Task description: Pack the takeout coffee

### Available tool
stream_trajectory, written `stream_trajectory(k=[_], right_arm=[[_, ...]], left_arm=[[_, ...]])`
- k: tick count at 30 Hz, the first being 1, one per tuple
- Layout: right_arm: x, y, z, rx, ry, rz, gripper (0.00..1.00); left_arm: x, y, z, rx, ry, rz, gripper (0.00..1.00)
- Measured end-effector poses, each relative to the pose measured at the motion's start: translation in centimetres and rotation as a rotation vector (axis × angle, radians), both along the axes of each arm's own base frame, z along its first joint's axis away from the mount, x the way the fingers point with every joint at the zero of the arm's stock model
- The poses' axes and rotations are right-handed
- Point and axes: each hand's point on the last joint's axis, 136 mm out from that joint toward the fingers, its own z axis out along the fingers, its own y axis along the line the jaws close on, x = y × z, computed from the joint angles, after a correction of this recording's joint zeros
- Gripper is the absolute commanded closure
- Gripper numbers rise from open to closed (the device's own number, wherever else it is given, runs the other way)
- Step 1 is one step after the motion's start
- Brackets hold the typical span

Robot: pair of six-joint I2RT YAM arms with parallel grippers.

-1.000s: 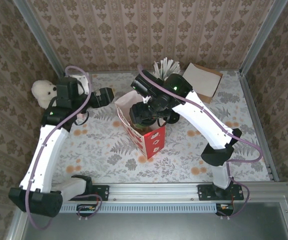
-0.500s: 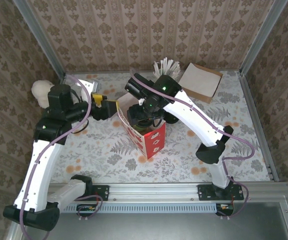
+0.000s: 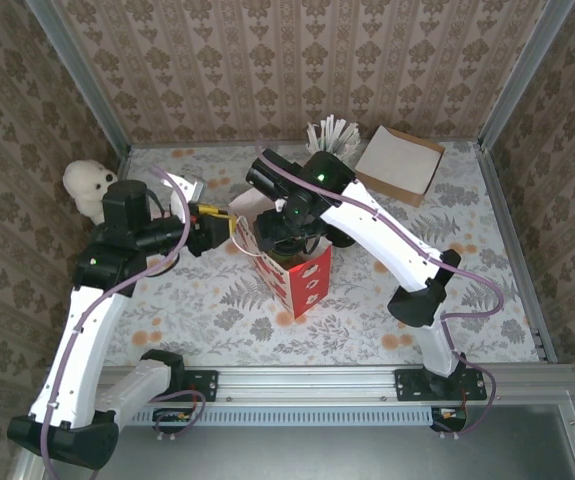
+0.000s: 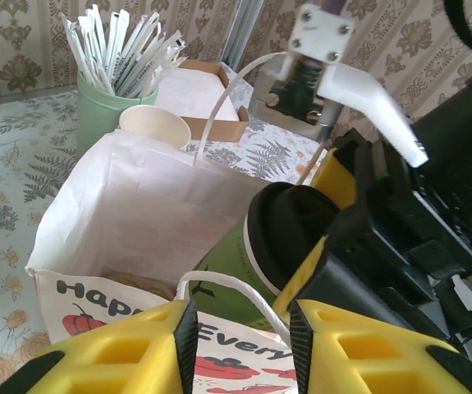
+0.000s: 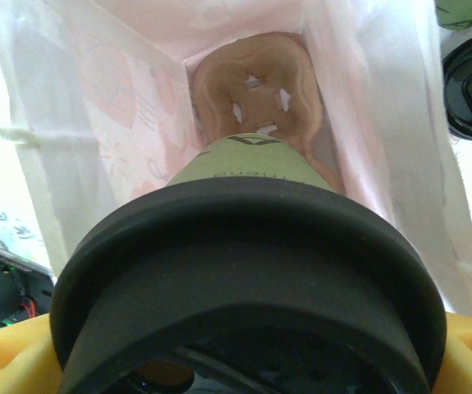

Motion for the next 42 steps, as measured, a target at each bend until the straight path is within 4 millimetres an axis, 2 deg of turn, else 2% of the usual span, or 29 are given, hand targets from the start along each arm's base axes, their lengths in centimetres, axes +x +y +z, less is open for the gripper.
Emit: stream_trajectory(k=[3, 7, 19, 32, 33, 34, 38, 40, 42], right_arm=[[0.1, -0.4, -0.7, -0.032, 0.0, -0.008, 0.32], [0.4, -0.9, -1.5, -0.075, 0.0, -0.02, 0.32], [0.4, -1.2, -2.8, -0.121, 0.015, -0.013, 0.32], [-0.9, -1.7, -6.0, -0.194, 0.117, 0.033, 0.32], [-1.0, -1.7, -6.0, -0.193, 0.12, 0.034, 0.32], [-1.0, -1.6, -6.1, -0.192, 0.123, 0.036, 0.32], [-1.1, -1.6, -6.1, -0.193, 0.126, 0.051, 0.32], [-1.1, -1.5, -6.1, -0.192, 0.127, 0.058, 0.32], [-1.1, -1.5, -6.1, -0.193, 0.128, 0.068, 0.33]], left_arm=[[-0.2, 0.0, 0.0, 0.001, -0.008, -0.011, 0.72], [-0.4, -0.1, -0.1, 0.002, -0.017, -0.025, 0.88], [-1.3, 0.2, 0.8, -0.016, -0.059, -0.034, 0.92], [-1.3, -0.3, 1.6, -0.048, -0.093, -0.075, 0.93], [-1.2, -0.4, 1.7, -0.05, -0.093, -0.079, 0.92], [-1.1, -0.4, 1.7, -0.051, -0.094, -0.081, 0.86], [-0.3, 0.0, 1.5, -0.041, -0.085, -0.033, 0.43], [1.0, 0.9, 1.0, -0.019, -0.064, 0.049, 0.37], [3.2, 2.5, 0.5, 0.003, -0.019, 0.167, 0.31]])
